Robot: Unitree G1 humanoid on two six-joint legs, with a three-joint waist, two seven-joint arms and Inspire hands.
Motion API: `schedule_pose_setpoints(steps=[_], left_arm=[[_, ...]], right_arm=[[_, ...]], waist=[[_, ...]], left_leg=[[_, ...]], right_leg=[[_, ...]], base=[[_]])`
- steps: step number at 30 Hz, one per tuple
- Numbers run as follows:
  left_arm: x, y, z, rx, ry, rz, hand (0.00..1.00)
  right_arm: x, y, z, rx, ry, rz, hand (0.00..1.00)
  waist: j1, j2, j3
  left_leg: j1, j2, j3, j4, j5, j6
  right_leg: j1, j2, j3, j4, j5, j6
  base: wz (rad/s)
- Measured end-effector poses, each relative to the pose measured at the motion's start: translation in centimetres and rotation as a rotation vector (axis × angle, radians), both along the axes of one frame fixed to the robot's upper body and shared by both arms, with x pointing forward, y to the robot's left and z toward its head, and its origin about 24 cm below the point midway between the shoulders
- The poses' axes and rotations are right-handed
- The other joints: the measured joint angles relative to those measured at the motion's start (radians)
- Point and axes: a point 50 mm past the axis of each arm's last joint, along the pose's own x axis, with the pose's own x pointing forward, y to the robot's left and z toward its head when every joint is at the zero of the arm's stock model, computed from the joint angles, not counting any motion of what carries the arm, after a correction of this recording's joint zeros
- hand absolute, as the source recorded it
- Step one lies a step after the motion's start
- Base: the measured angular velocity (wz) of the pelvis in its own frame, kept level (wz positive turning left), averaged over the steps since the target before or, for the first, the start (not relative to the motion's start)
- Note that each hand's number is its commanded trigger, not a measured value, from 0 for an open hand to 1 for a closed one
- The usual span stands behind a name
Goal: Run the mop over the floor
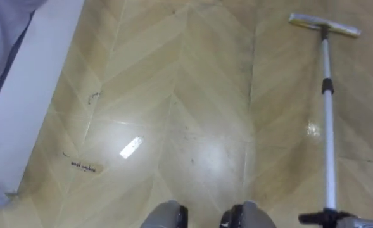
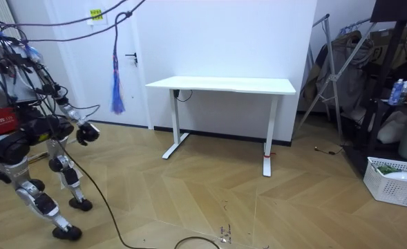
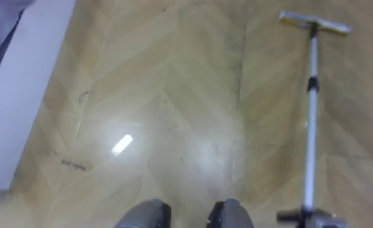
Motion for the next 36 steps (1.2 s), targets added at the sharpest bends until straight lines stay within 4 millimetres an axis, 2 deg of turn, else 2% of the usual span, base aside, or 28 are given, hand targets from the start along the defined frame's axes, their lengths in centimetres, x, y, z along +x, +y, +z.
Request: schedule_pose_setpoints(steps=[1, 2, 3, 4, 5, 6, 7, 8, 9, 10, 11, 12, 13, 14, 15, 16, 17, 19, 20, 21, 23, 25, 27, 29, 31, 33, 35, 36], left_arm=[[-0.1, 0.0, 0.0, -0.008, 0.009, -0.013, 0.0], [-0.1, 0.0, 0.0, -0.023, 0.007, -0.034, 0.0], [0.1, -0.1, 0.0, -0.036, 0.001, -0.039, 0.0], [0.1, -0.3, 0.0, -0.061, -0.002, -0.039, 0.0], [0.1, -0.3, -0.1, -0.076, 0.0, -0.039, 0.0], [0.2, -0.5, -0.1, -0.086, -0.002, -0.04, 0.0], [0.4, -0.7, -0.1, -0.095, -0.01, -0.042, 0.0], [0.6, -0.8, -0.1, -0.093, -0.019, -0.04, 0.0], [0.9, -0.9, -0.1, -0.092, -0.027, -0.043, 0.0], [1.5, -0.9, 0.0, -0.089, -0.048, -0.047, 0.0], [2.1, -0.8, 0.1, -0.082, -0.081, -0.044, 0.0], [2.5, -0.8, 0.1, -0.079, -0.097, -0.041, 0.0], [3.1, -1.0, 0.2, -0.068, -0.122, -0.043, 0.0], [3.5, -1.2, 0.2, -0.063, -0.131, -0.039, 0.0], [3.4, -1.3, 0.1, -0.061, -0.131, -0.034, 0.0], [3.2, -1.2, 0.1, -0.051, -0.123, -0.031, 0.0], [3.0, -1.2, 0.1, -0.038, -0.113, -0.027, 0.0], [2.9, -1.3, 0.0, -0.037, -0.107, -0.02, 0.0], [2.7, -1.1, 0.0, -0.034, -0.099, -0.005, 0.0], [2.5, -0.9, 0.0, -0.031, -0.094, 0.009, 0.0], [2.1, -0.7, 0.0, -0.026, -0.077, 0.066, 0.0], [1.8, -0.6, 0.1, -0.031, -0.085, 0.075, 0.0], [1.6, -0.4, 0.2, -0.024, -0.083, 0.064, 0.0], [0.9, -0.2, 0.1, -0.018, -0.058, 0.061, 0.0], [0.6, -0.3, 0.1, -0.019, -0.049, 0.042, 0.0], [0.5, -0.3, 0.1, -0.026, -0.046, 0.039, 0.0], [0.5, -0.5, 0.1, -0.048, -0.039, 0.04, 0.0], [0.5, -0.6, 0.0, -0.05, -0.035, 0.041, 0.0]], right_arm=[[-0.1, 0.1, -0.2, 0.031, -0.021, -0.02, 1.0], [-1.1, 0.0, -0.6, 0.048, -0.008, -0.05, 1.0], [-1.7, 0.0, -1.0, 0.057, 0.003, -0.062, 1.0], [-3.5, -0.1, -1.8, 0.076, 0.032, -0.092, 1.0], [-5.9, -0.3, -2.7, 0.089, 0.079, -0.116, 1.0], [-7.3, -0.5, -3.1, 0.087, 0.11, -0.126, 1.0], [-10.0, -0.9, -3.7, 0.069, 0.189, -0.141, 1.0], [-12.6, -1.1, -4.2, 0.045, 0.274, -0.13, 1.0], [-14.2, -1.3, -4.4, 0.033, 0.317, -0.131, 1.0], [-17.1, -1.0, -4.8, 0.015, 0.404, -0.131, 1.0], [-18.9, -0.8, -5.0, 0.002, 0.459, -0.14, 1.0], [-19.6, -0.5, -5.1, 0.001, 0.475, -0.142, 1.0], [-20.0, 0.1, -5.4, -0.003, 0.489, -0.141, 1.0], [-19.7, 0.7, -5.7, -0.009, 0.492, -0.13, 1.0], [-19.6, 1.1, -5.8, -0.009, 0.493, -0.123, 1.0], [-18.9, 1.8, -6.0, -0.008, 0.489, -0.105, 1.0], [-18.1, 2.2, -6.2, -0.005, 0.48, -0.089, 1.0], [-17.1, 2.3, -6.1, -0.007, 0.469, -0.091, 1.0], [-16.3, 2.2, -6.0, -0.011, 0.464, -0.102, 1.0], [-15.6, 2.1, -5.9, -0.012, 0.453, -0.108, 1.0], [-11.5, 1.0, -4.7, -0.023, 0.375, -0.108, 1.0], [-7.9, -0.4, -3.1, -0.055, 0.28, -0.097, 1.0], [-5.5, -1.6, -1.8, -0.082, 0.197, -0.087, 1.0], [-2.8, -1.7, -0.5, -0.07, 0.105, -0.065, 1.0], [-2.5, -1.4, -0.5, -0.044, 0.08, -0.065, 1.0], [-3.3, -1.2, -1.1, -0.028, 0.093, -0.078, 1.0], [-5.9, -1.5, -2.1, -0.011, 0.13, -0.106, 1.0], [-6.8, -1.6, -2.4, -0.009, 0.147, -0.114, 1.0]], waist=[[0.001, -0.002, 0.0016], [0.002, -0.003, 0.0017], [0.002, -0.002, 0.0011], [0.001, 0.004, -0.0013], [-0.002, 0.003, -0.0062], [-0.003, 0.009, -0.0063], [-0.002, 0.013, -0.008], [-0.007, 0.015, -0.0093], [-0.012, 0.022, -0.0137], [-0.025, 0.039, -0.0249], [-0.032, 0.056, -0.0299], [-0.036, 0.064, -0.0314], [-0.04, 0.077, -0.0255], [-0.041, 0.09, -0.0216], [-0.04, 0.092, -0.0226], [-0.039, 0.09, -0.0226], [-0.044, 0.088, -0.0191], [-0.046, 0.09, -0.0208], [-0.042, 0.09, -0.0197], [-0.04, 0.086, -0.0178], [-0.023, 0.052, -0.0052], [-0.023, 0.033, -0.0021], [-0.002, 0.015, -0.0066], [0.02, -0.009, -0.0096], [0.02, -0.012, -0.0089], [0.019, -0.01, -0.0097], [0.021, 0.005, -0.0081], [0.02, 0.012, -0.0076]], left_leg=[[-0.033, 0.002, 0.004, -0.074, -0.028, 0.011], [-0.049, 0.0, 0.018, -0.214, -0.037, 0.01], [-0.05, -0.001, 0.027, -0.301, -0.033, 0.01], [-0.044, -0.002, 0.049, -0.442, 0.006, 0.026], [-0.024, -0.002, 0.072, -0.463, 0.022, 0.074], [-0.012, -0.003, 0.082, -0.463, 0.012, 0.096], [0.012, -0.006, 0.105, -0.458, -0.011, 0.128], [0.039, -0.02, 0.121, -0.451, -0.04, 0.138], [0.05, -0.026, 0.124, -0.447, -0.055, 0.142], [0.068, -0.035, 0.12, -0.438, -0.079, 0.147], [0.084, -0.046, 0.094, -0.44, -0.094, 0.145], [0.088, -0.052, 0.07, -0.44, -0.099, 0.14], [0.098, -0.06, 0.03, -0.446, -0.104, 0.13], [0.112, -0.061, -0.005, -0.457, -0.11, 0.118], [0.12, -0.06, -0.019, -0.461, -0.113, 0.112], [0.134, -0.068, -0.054, -0.466, -0.122, 0.096], [0.142, -0.079, -0.084, -0.46, -0.142, 0.077], [0.143, -0.073, -0.082, -0.422, -0.164, 0.054], [0.145, -0.067, -0.077, -0.382, -0.174, 0.037], [0.145, -0.064, -0.076, -0.362, -0.176, 0.034], [0.138, -0.049, -0.051, -0.296, -0.18, 0.026], [0.119, -0.038, -0.049, -0.255, -0.179, 0.024], [0.104, -0.027, -0.046, -0.22, -0.168, 0.004], [0.094, 0.002, -0.042, -0.219, -0.167, -0.009], [0.086, 0.005, -0.037, -0.301, -0.163, -0.01], [0.101, 0.014, -0.015, -0.351, -0.161, -0.004], [0.128, 0.019, 0.0, -0.382, -0.149, 0.019], [0.138, 0.019, 0.0, -0.384, -0.149, 0.02]], right_leg=[[0.033, 0.017, 0.005, -0.013, -0.012, 0.002], [0.069, 0.032, 0.009, -0.044, -0.025, 0.008], [0.086, 0.038, 0.011, -0.063, -0.028, 0.011], [0.121, 0.053, 0.019, -0.098, -0.037, 0.018], [0.145, 0.054, 0.042, -0.113, -0.055, 0.036], [0.153, 0.053, 0.052, -0.115, -0.06, 0.043], [0.155, 0.047, 0.08, -0.076, -0.052, 0.059], [0.14, 0.027, 0.094, 0.0, -0.029, 0.101], [0.13, 0.023, 0.095, 0.04, -0.009, 0.119], [0.106, 0.019, 0.105, 0.117, 0.054, 0.129], [0.062, 0.027, 0.124, 0.196, 0.115, 0.133], [0.036, 0.028, 0.131, 0.213, 0.115, 0.131], [-0.028, 0.038, 0.135, 0.209, 0.098, 0.123], [-0.085, 0.052, 0.135, 0.139, 0.094, 0.123], [-0.105, 0.057, 0.137, 0.082, 0.095, 0.122], [-0.121, 0.063, 0.139, -0.066, 0.106, 0.112], [-0.122, 0.069, 0.139, -0.16, 0.149, 0.105], [-0.1, 0.046, 0.092, -0.154, 0.184, 0.063], [-0.086, 0.034, 0.06, -0.125, 0.176, 0.037], [-0.08, 0.034, 0.054, -0.111, 0.166, 0.028], [-0.076, 0.021, 0.04, -0.051, 0.112, 0.006], [-0.078, 0.02, 0.027, -0.023, 0.085, -0.001], [-0.075, 0.027, 0.018, -0.012, 0.071, -0.01], [-0.054, 0.043, -0.003, -0.032, 0.075, -0.027], [-0.031, 0.056, -0.01, -0.06, 0.077, -0.029], [-0.01, 0.065, -0.01, -0.087, 0.08, -0.023], [0.026, 0.072, -0.009, -0.127, 0.089, -0.011], [0.039, 0.072, -0.01, -0.134, 0.09, -0.008]], base=[[0.91], [0.92], [0.78], [0.58], [0.54], [0.31], [0.0], [-0.06], [0.0], [0.0], [-0.06], [-0.39], [-0.7], [-0.81], [-0.9], [-0.73], [-0.54], [0.1], [0.33], [0.34], [0.3], [0.38], [0.25], [0.25], [0.49], [0.45], [0.25], [0.08]])
